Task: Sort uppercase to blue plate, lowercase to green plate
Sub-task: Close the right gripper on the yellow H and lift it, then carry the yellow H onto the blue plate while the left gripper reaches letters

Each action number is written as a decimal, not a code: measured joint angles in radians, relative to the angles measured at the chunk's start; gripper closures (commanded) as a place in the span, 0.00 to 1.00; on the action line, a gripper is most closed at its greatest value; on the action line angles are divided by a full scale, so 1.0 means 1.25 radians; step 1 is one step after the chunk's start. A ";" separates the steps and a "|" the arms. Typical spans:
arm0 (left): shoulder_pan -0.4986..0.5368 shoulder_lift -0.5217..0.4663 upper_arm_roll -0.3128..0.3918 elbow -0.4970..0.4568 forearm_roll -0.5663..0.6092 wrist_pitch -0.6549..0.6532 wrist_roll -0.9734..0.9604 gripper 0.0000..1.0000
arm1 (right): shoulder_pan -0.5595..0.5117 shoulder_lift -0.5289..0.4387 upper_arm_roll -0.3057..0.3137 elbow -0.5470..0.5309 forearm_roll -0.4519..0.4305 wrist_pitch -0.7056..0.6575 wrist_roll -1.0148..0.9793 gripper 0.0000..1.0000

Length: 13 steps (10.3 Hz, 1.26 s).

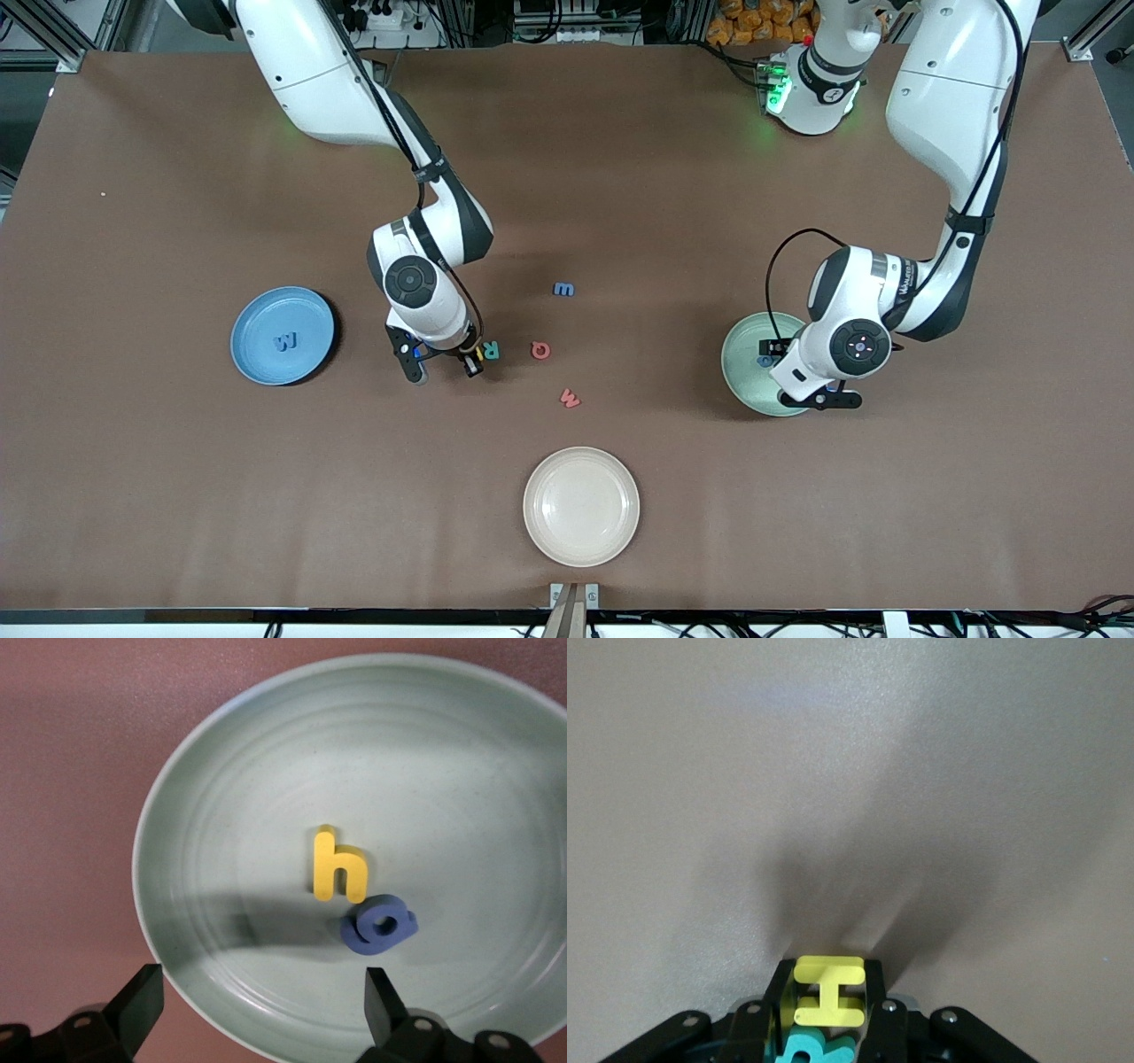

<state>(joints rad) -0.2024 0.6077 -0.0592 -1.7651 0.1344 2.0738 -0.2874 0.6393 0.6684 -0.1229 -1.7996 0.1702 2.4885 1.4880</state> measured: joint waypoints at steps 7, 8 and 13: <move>-0.039 -0.031 -0.060 0.014 -0.004 -0.016 -0.127 0.00 | -0.003 -0.020 -0.027 0.014 -0.002 -0.076 -0.193 0.87; -0.044 -0.034 -0.076 0.025 -0.004 -0.016 -0.169 0.00 | -0.009 -0.040 -0.038 0.017 -0.003 -0.107 -0.240 0.87; -0.097 -0.015 -0.097 0.107 -0.040 -0.016 -0.413 0.00 | -0.127 -0.209 -0.048 -0.097 -0.048 -0.162 -0.584 0.90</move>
<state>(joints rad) -0.3231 0.5894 -0.1803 -1.6314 0.0839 2.0533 -0.8031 0.4802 0.4072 -0.1830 -1.9205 0.1098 2.2866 0.7585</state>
